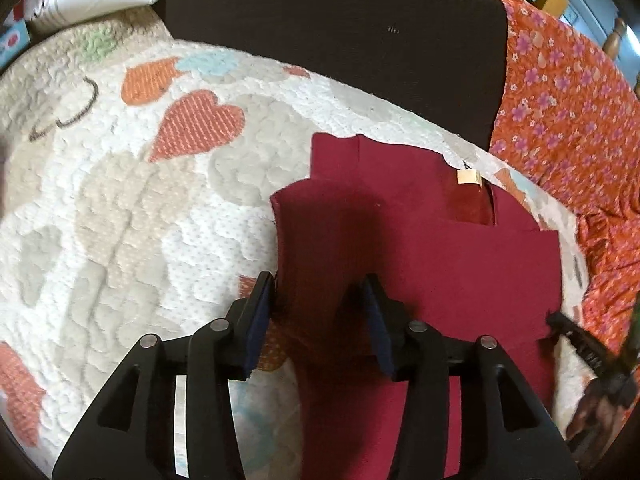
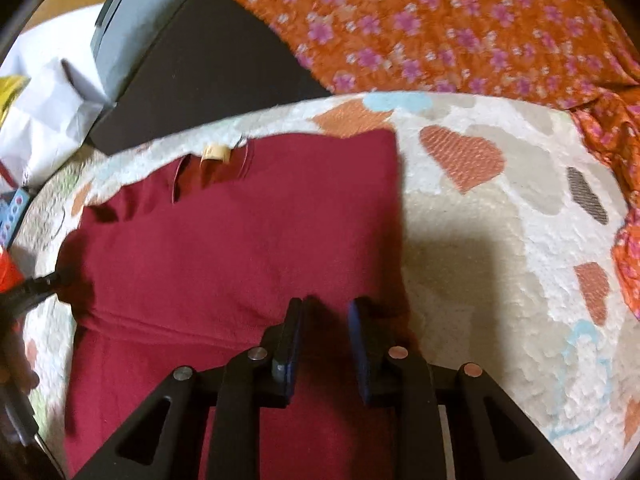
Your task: Fold small clothes
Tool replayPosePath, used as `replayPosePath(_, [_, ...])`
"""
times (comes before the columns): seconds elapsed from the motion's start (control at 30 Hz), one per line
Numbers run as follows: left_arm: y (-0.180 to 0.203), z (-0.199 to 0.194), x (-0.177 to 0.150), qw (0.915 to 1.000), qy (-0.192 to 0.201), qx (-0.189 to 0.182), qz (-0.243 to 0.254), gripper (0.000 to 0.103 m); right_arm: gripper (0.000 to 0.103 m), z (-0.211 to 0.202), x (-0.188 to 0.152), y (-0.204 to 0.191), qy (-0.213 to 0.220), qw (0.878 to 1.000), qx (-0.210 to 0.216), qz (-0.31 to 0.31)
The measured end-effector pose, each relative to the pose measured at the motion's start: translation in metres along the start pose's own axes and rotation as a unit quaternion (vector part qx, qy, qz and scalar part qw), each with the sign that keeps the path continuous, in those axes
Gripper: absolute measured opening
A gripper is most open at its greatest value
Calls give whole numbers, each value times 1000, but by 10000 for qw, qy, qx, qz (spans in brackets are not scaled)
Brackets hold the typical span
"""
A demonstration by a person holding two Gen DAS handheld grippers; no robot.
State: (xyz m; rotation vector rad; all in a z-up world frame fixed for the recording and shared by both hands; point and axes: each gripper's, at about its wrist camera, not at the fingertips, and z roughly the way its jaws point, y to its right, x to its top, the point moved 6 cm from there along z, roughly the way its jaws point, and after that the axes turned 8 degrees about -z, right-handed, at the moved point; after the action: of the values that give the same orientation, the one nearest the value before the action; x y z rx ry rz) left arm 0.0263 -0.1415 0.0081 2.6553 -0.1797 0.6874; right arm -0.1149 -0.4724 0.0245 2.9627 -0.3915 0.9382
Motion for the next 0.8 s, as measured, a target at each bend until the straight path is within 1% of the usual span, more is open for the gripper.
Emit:
replayPosePath(0.1, [-1,-6,0,9999,86,44,30,45,25,-8,1,-3,95,10000,-14,-14])
replayPosePath(0.2, [1,-9,0,9999,132,66,52,45,25,-5,6,-15,96,9998,186,-58])
replayPosePath(0.27, [3,-10,0,9997,171,117,112,45,25,3,13,-22,101,9992,392,-67])
replayPosePath(0.3, [4,-9,-1,9996,183,145,153,45,25,8,15,-23,83,9990,425,-65])
replayPosePath(0.37, [6,-6,-1,9996,166,157,188,52,25,20,18,-16,-76,9996,276,-52])
replayPosePath(0.43, [8,-2,-3,9998,94,93,156,54,20,28,20,-1,-191,9998,98,3])
replayPosePath(0.5, [12,1,-4,9998,46,52,178,54,8,28,21,11,-247,9994,205,110])
replayPosePath(0.53, [14,2,-4,9997,35,47,220,54,7,26,21,15,-262,9995,119,96])
replayPosePath(0.6, [18,8,-7,9995,-37,55,314,54,7,24,20,21,-237,9996,-114,53])
replayPosePath(0.73, [14,21,-14,9990,-273,171,303,54,8,25,20,18,-228,9995,-201,-11])
replayPosePath(0.77, [13,21,-16,9991,-291,158,247,54,12,19,20,16,-195,9997,-121,52])
replayPosePath(0.8, [12,19,-16,9992,-301,132,209,54,15,11,19,13,-146,9998,-52,84])
